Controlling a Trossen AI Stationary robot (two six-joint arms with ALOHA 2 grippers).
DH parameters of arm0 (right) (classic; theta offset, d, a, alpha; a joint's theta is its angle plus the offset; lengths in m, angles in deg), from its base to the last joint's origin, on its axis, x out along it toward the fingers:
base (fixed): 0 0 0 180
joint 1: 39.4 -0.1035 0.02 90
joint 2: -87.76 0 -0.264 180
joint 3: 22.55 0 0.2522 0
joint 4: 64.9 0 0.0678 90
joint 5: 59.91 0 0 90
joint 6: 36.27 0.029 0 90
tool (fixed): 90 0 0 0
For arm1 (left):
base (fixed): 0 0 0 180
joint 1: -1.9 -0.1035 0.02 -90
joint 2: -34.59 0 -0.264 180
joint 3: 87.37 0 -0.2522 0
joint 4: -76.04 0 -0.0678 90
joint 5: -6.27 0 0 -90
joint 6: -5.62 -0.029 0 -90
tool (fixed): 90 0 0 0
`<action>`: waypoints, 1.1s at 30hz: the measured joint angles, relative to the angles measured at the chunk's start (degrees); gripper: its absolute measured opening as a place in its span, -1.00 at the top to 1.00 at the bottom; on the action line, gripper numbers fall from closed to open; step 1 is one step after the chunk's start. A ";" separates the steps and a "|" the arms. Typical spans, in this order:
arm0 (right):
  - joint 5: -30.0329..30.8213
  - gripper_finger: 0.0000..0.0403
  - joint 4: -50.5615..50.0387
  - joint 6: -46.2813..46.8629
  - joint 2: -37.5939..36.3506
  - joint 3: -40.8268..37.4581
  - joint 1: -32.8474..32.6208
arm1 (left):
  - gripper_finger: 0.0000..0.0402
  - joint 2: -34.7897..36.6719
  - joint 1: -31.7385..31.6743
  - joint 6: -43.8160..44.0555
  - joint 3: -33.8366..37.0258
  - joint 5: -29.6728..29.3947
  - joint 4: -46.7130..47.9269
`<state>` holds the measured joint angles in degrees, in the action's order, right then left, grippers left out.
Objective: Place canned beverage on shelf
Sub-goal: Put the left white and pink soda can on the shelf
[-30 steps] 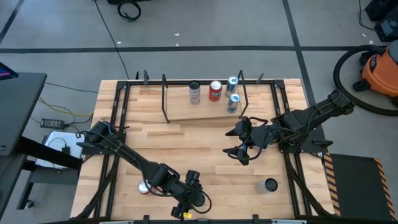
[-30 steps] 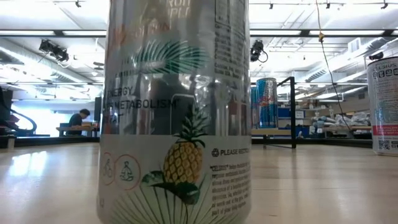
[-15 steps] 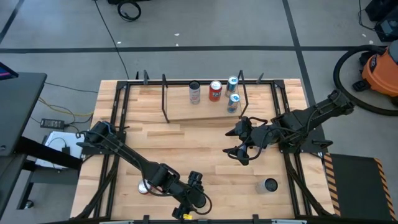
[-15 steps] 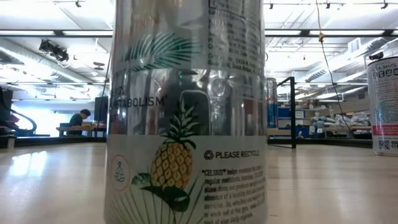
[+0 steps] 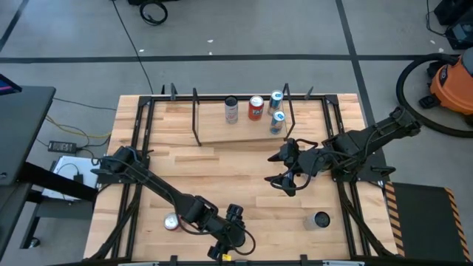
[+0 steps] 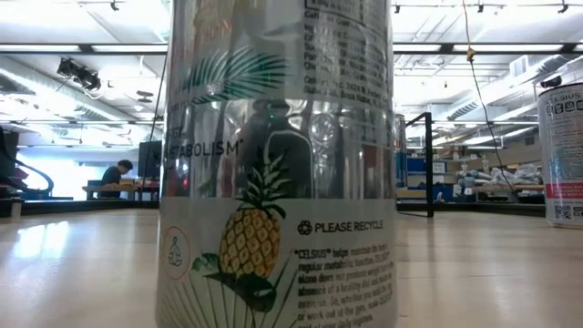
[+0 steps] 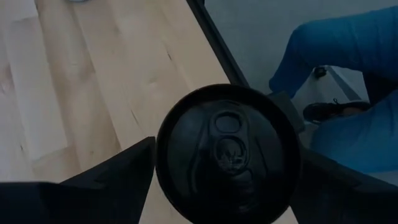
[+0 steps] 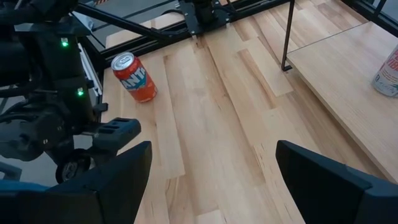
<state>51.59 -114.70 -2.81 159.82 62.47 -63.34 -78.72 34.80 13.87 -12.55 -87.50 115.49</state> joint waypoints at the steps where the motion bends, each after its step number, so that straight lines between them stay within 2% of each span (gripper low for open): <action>1: 0.00 -0.75 -0.01 -0.02 0.00 -0.02 0.01 | -0.58 0.00 0.00 -0.01 0.00 0.00 -0.22; 6: 0.02 -0.75 -0.02 -0.02 0.00 -0.02 -0.01 | -0.56 0.00 0.02 0.00 -0.02 0.02 -0.36; 15: 0.02 -0.75 -0.04 -0.02 0.00 -0.02 -0.01 | -0.31 0.00 0.00 -0.15 -0.02 -0.02 -0.41; 20: 0.02 -0.75 -0.05 0.00 0.00 -0.02 -0.01 | -0.28 0.14 0.00 -0.10 -0.02 -0.02 -0.22; 33: 0.00 -0.75 0.17 0.00 0.00 -1.01 -0.01 | -0.29 4.54 -4.69 1.62 -3.19 -1.24 12.40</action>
<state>51.58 -114.54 -2.81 159.82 61.46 -63.35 -74.18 30.12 15.49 -15.74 -88.74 127.89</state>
